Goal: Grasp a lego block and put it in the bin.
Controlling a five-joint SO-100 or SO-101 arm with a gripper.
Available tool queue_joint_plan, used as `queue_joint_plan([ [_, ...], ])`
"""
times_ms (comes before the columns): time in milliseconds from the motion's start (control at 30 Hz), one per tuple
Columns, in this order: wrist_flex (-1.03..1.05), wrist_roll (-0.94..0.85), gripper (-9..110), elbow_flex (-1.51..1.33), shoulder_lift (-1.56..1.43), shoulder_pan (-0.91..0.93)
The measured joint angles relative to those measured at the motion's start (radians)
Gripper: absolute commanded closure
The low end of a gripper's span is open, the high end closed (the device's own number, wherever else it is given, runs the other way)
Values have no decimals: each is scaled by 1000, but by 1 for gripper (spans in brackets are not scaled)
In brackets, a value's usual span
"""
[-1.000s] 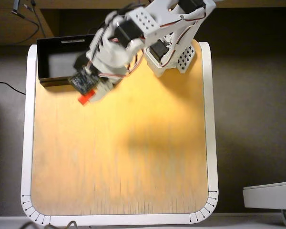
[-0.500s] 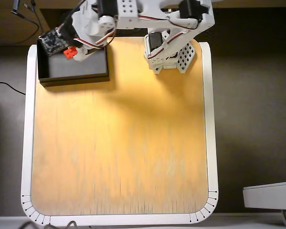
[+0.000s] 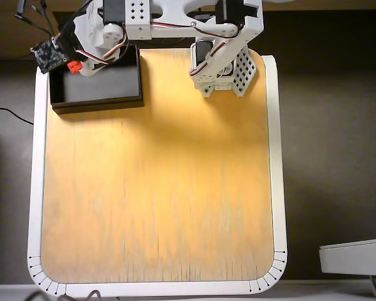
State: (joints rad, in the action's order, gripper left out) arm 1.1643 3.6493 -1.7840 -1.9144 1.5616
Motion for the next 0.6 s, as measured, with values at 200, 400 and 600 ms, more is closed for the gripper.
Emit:
queue_joint_plan([
  [200,-120,-3,101,-101,0,9],
  [400,-212,2,101,-206,0,9],
  [600,-218,34,101,-245,0,9],
])
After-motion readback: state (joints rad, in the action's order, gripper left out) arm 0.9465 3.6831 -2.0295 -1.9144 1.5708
